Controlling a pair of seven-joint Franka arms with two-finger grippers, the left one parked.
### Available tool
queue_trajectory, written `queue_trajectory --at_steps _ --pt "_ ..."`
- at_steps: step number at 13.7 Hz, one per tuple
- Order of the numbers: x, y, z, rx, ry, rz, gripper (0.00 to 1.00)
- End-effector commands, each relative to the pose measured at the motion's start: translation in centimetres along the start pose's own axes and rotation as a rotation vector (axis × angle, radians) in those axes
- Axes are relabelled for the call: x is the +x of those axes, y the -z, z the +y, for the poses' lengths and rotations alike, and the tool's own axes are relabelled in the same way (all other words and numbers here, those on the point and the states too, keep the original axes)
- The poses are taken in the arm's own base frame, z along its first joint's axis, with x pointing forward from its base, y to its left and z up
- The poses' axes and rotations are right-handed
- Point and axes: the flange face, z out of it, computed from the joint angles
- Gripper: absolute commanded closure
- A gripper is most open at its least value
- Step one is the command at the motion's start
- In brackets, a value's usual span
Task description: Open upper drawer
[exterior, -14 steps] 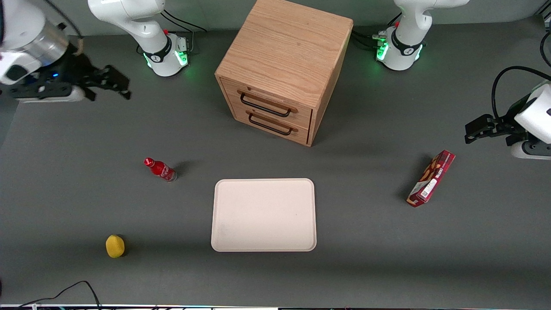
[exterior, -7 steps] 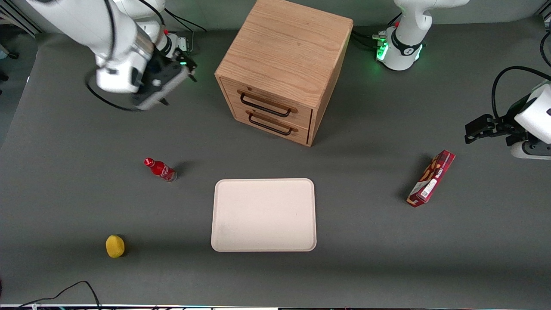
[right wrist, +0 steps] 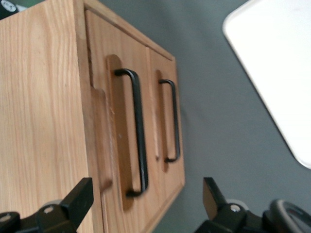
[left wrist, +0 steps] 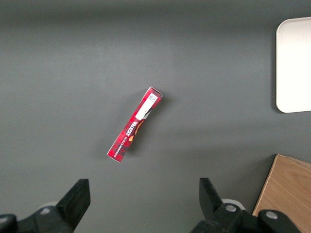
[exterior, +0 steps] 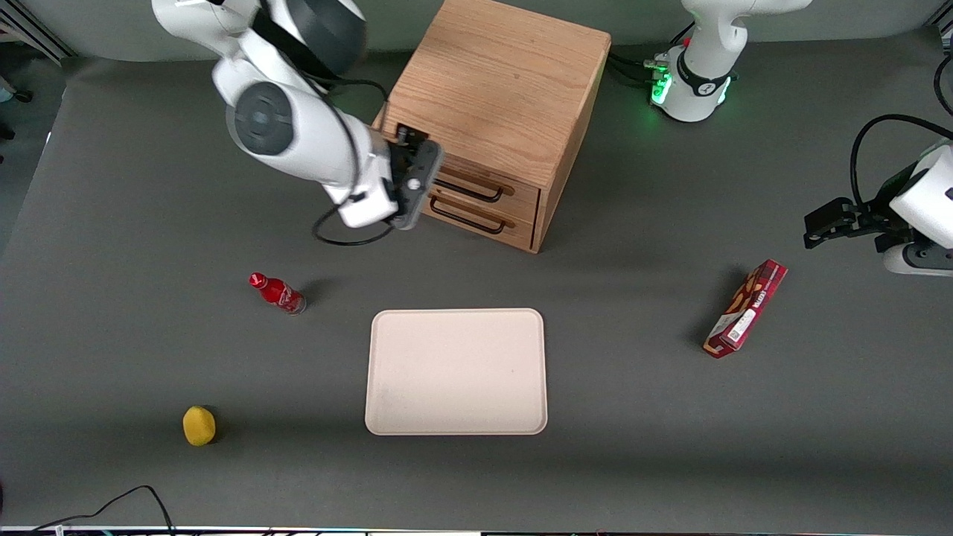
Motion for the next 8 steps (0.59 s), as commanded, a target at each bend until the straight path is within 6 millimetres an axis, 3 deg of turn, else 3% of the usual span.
queue_trajectory --at_steps 1,8 --pt "1.2 -2.3 0.0 0.007 0.029 -0.009 0.00" --pt "1.3 -5.9 1.8 -0.009 0.029 -0.061 0.00"
